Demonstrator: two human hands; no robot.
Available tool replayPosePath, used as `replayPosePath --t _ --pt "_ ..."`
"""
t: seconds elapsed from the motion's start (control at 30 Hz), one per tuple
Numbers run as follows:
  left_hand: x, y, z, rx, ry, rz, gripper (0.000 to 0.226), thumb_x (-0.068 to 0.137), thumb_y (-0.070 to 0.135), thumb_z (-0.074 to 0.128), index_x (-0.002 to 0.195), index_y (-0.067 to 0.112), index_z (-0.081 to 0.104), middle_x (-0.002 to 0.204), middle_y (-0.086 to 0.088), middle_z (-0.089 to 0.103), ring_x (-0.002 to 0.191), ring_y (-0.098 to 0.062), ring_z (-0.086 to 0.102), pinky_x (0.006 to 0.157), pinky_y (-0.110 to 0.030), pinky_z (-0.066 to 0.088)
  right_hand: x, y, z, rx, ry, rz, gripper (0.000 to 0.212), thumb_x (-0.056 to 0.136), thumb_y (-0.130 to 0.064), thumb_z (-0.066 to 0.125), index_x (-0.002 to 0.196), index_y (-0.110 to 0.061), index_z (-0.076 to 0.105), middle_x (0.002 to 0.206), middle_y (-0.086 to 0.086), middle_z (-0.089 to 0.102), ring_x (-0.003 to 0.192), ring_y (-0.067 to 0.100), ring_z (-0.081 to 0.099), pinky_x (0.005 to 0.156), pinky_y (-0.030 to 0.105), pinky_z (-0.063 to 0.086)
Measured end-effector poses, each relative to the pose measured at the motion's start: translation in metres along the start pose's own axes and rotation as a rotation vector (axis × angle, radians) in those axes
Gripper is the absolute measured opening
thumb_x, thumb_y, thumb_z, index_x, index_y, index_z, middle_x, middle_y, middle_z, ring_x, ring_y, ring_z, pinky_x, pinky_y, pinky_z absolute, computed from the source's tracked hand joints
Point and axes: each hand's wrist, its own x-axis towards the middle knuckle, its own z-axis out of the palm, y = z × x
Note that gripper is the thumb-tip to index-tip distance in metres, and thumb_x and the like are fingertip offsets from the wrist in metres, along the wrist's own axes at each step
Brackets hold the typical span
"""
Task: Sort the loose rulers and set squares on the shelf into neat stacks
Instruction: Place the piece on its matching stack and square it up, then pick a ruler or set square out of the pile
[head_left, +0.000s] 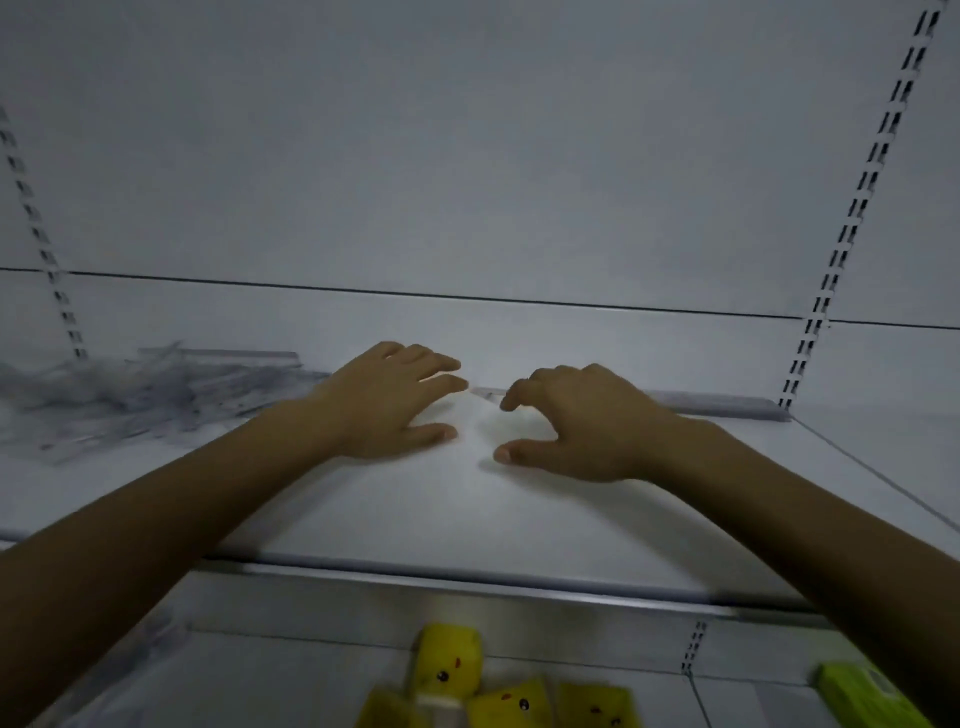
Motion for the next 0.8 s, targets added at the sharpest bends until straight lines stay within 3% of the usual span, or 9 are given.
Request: replayPosePath --t 0.07,0.17,0.3,0.4,0.5,0.57,0.67,0.8 --pt "-0.032 -0.030 0.003 0.015 -0.062 -0.062 0.093 0.078 0.074 -0.009 0.139 0.027 0.041 0.148 0.001 0.038 0.132 -0.020 0.038 0.108 -0.038 0.027 0.027 -0.035 0.000 -0.042 -0.032 -0.038 0.053 0.091 -0.060 0.041 0.132 -0.026 0.046 0.129 -0.001 0.055 0.113 0.019 0.053 0.093 0.034 0.037" --pt "-0.081 -0.075 0.005 0.000 -0.090 -0.160 0.095 0.076 0.077 -0.009 0.140 0.026 0.040 0.147 0.000 0.039 0.131 -0.021 0.039 0.108 -0.038 0.027 0.070 -0.081 0.005 -0.079 -0.113 -0.013 0.047 0.094 -0.053 0.039 0.126 -0.019 0.051 0.122 0.006 0.058 0.106 0.025 0.057 0.085 0.034 0.041" --pt "-0.144 -0.133 0.010 -0.050 -0.172 -0.308 0.106 0.063 0.089 -0.007 0.147 0.031 0.022 0.156 0.003 0.021 0.140 -0.019 0.024 0.112 -0.038 0.021 0.125 -0.126 0.018 -0.179 -0.129 0.045 0.024 0.097 -0.033 0.042 0.104 -0.015 0.056 0.111 0.007 0.061 0.091 0.025 0.058 0.073 0.029 0.037" --pt "-0.170 -0.156 0.021 -0.226 -0.249 -0.415 0.111 0.056 0.095 0.006 0.149 0.035 0.012 0.158 0.004 0.008 0.144 -0.018 0.013 0.116 -0.040 0.018 0.149 -0.139 0.021 -0.213 -0.112 0.102 0.018 0.094 -0.026 0.046 0.102 -0.014 0.057 0.102 0.004 0.061 0.080 0.022 0.053 0.069 0.029 0.037" --pt "-0.179 -0.171 0.036 -0.395 -0.245 -0.472 0.121 0.050 0.100 0.007 0.149 0.032 0.017 0.158 0.002 0.013 0.144 -0.018 0.015 0.117 -0.041 0.017 0.165 -0.151 0.018 -0.182 -0.150 0.168 0.020 0.090 -0.028 0.052 0.104 -0.015 0.058 0.092 0.001 0.055 0.080 0.022 0.053 0.069 0.029 0.039" --pt "-0.173 -0.176 0.042 -0.370 -0.223 -0.432 0.123 0.049 0.099 0.002 0.149 0.030 0.019 0.157 0.000 0.016 0.143 -0.018 0.016 0.117 -0.043 0.016 0.173 -0.157 0.019 -0.124 -0.111 0.222 0.019 0.088 -0.028 0.051 0.102 -0.016 0.057 0.097 0.001 0.060 0.079 0.022 0.053 0.070 0.029 0.039" --pt "-0.155 -0.180 0.044 -0.348 -0.220 -0.352 0.105 0.063 0.088 0.010 0.149 0.029 0.017 0.158 -0.001 0.016 0.144 -0.018 0.016 0.116 -0.045 0.014 0.182 -0.172 0.026 -0.029 0.047 0.259 0.029 0.088 -0.031 0.053 0.114 -0.017 0.050 0.111 0.004 0.056 0.090 0.022 0.053 0.074 0.029 0.038" --pt "-0.130 -0.184 0.049 -0.350 -0.271 -0.265 0.091 0.072 0.078 0.015 0.147 0.027 0.025 0.152 0.001 0.031 0.137 -0.020 0.031 0.112 -0.047 0.022 0.190 -0.187 0.047 0.111 0.051 0.170 0.054 0.087 -0.029 0.053 0.138 -0.021 0.035 0.138 0.003 0.042 0.121 0.025 0.044 0.099 0.037 0.037"
